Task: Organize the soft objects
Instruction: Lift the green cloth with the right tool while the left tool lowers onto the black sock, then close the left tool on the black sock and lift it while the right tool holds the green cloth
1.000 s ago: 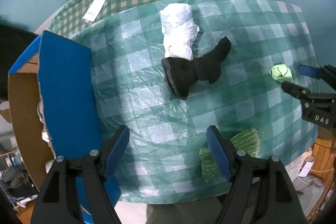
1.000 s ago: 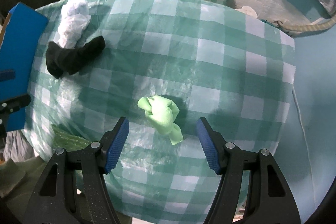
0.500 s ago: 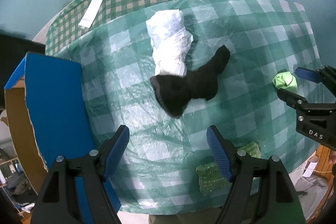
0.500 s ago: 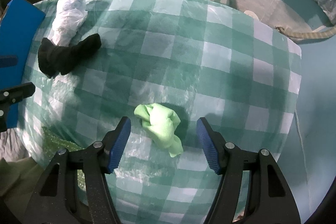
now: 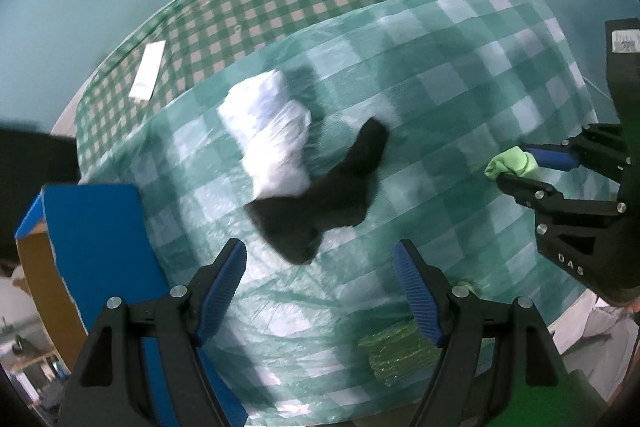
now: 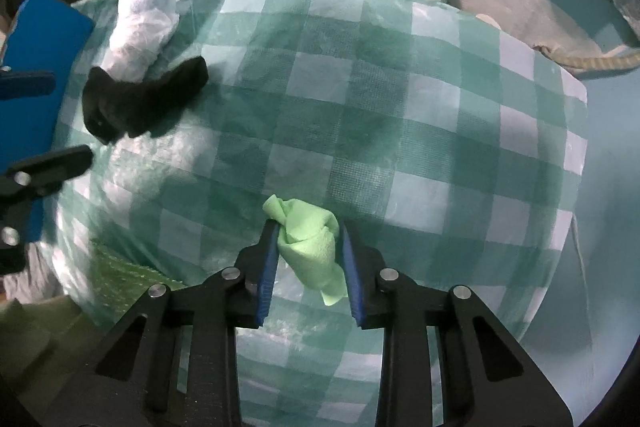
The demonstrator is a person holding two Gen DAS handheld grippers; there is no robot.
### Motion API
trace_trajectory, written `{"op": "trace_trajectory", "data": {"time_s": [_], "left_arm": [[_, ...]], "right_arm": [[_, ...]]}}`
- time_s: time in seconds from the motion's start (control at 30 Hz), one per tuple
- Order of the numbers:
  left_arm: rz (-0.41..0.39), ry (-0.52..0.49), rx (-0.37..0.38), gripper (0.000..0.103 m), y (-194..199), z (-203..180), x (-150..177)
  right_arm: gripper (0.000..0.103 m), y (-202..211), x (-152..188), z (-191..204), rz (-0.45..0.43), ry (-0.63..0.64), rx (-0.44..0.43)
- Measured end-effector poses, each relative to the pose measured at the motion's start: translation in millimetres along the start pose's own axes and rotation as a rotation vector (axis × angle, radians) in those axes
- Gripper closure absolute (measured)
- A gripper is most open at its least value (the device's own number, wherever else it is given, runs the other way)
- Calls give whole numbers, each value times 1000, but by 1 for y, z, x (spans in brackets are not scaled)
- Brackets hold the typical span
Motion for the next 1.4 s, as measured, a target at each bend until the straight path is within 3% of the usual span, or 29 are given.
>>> {"op": "trace_trajectory", "data": {"time_s": [0.6,0.8,0.9,0.97,1.07,1.23,1.4], "left_arm": [[27,-72,8,26,-32,-29,-25],[23,-55,-16,34,-36,-29,-27],[12,-49,-24,50,-35,-29,-28],[12,-43,-30,66,-35,-27,-27],[7,-26,-22,78,-36,-23,-26],[-4,4,-14,89,-31,-17,-18],[-22,17,3,91,-22,-16,-8]], "right_arm": [[74,21,14,-15,-1,-116,-68],[74,22,18,-15,2,-118,-76],[74,23,19,-14,-1,-122,-77],[74,21,17,-15,-3,-124,-78],[74,21,18,-14,-4,-126,-82],[74,24,20,-13,-9,-125,-85],[74,27,20,-10,-20,-121,-88]]}}
Point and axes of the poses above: each gripper's, at about its wrist camera, not at the fingertips, and y roughly against the way its jaws point, z to its left, x to its underside, the point moved 3 cm from there along -y, roughly the way its jaws point, and after that the axes turned 14 degrees about x, right-handed, at the moved point
